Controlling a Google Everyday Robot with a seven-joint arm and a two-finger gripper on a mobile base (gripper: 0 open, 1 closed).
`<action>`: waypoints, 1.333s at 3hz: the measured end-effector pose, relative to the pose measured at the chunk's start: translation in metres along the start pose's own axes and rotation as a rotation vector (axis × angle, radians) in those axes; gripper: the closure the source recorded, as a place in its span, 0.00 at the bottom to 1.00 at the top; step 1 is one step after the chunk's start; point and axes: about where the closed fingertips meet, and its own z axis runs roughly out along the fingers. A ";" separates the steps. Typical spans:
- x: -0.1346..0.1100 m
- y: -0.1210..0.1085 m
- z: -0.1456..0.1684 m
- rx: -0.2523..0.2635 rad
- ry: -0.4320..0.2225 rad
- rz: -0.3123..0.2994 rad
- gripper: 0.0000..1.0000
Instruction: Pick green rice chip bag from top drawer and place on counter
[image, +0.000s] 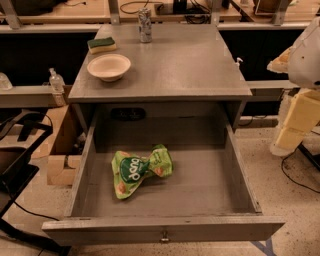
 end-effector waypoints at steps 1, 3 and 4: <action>0.000 0.000 0.000 0.000 0.000 0.000 0.00; -0.012 -0.035 0.070 0.064 -0.081 -0.038 0.00; -0.025 -0.060 0.127 0.115 -0.140 -0.101 0.00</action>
Offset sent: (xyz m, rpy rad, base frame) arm 0.1007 0.0132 -0.0663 0.1849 -0.1707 0.0487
